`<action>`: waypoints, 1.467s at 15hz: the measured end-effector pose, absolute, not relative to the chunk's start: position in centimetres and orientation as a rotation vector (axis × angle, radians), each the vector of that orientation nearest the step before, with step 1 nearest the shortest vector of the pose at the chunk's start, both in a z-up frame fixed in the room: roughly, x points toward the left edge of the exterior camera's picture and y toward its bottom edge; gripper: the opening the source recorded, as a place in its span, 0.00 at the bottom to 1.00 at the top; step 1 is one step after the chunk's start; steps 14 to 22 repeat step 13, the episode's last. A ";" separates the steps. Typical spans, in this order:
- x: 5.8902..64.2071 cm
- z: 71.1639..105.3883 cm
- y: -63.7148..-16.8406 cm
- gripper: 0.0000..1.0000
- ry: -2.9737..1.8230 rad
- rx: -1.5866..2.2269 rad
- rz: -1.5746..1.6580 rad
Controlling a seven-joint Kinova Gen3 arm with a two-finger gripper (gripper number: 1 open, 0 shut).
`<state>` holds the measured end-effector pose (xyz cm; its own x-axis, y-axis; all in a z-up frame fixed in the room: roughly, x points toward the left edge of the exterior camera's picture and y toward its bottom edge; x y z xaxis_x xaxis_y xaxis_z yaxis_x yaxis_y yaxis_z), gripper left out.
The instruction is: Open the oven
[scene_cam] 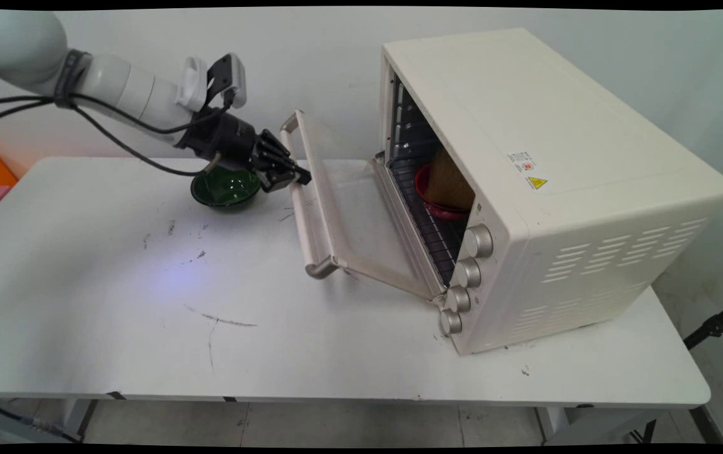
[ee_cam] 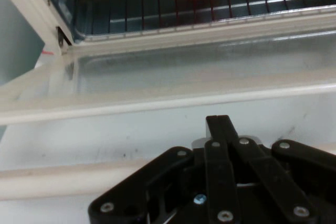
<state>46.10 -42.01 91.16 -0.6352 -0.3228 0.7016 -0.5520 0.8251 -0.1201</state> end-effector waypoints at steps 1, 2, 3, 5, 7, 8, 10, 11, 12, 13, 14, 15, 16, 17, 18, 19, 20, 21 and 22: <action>46.5 90.7 -41.9 0.00 -2.302 0.639 0.426; 46.8 90.3 -41.7 0.00 -2.300 0.641 0.426; 47.2 89.8 -41.6 0.00 -2.299 0.642 0.427; 47.8 89.1 -41.4 0.00 -2.298 0.644 0.427; 48.4 88.4 -41.2 0.00 -2.299 0.645 0.423; 48.7 88.1 -41.1 0.00 -2.300 0.645 0.421; 49.2 87.5 -40.9 0.00 -2.303 0.648 0.417; 49.4 87.3 -40.8 0.00 -2.304 0.649 0.415; 49.6 87.2 -40.7 0.00 -2.305 0.651 0.412; 49.9 87.0 -40.5 0.00 -2.306 0.654 0.410; 49.9 87.0 -40.5 0.00 -2.306 0.654 0.410; 49.9 87.0 -40.5 0.00 -2.306 0.654 0.410; 49.9 87.0 -40.5 0.00 -2.306 0.654 0.410; 49.9 87.0 -40.5 0.00 -2.306 0.654 0.410; 49.9 87.0 -40.5 0.00 -2.306 0.654 0.410; 49.9 87.0 -40.5 0.00 -2.306 0.654 0.410; 49.9 87.0 -40.5 0.00 -2.306 0.654 0.410; 49.9 87.0 -40.5 0.00 -2.306 0.654 0.410; 49.9 87.0 -40.5 0.00 -2.306 0.654 0.410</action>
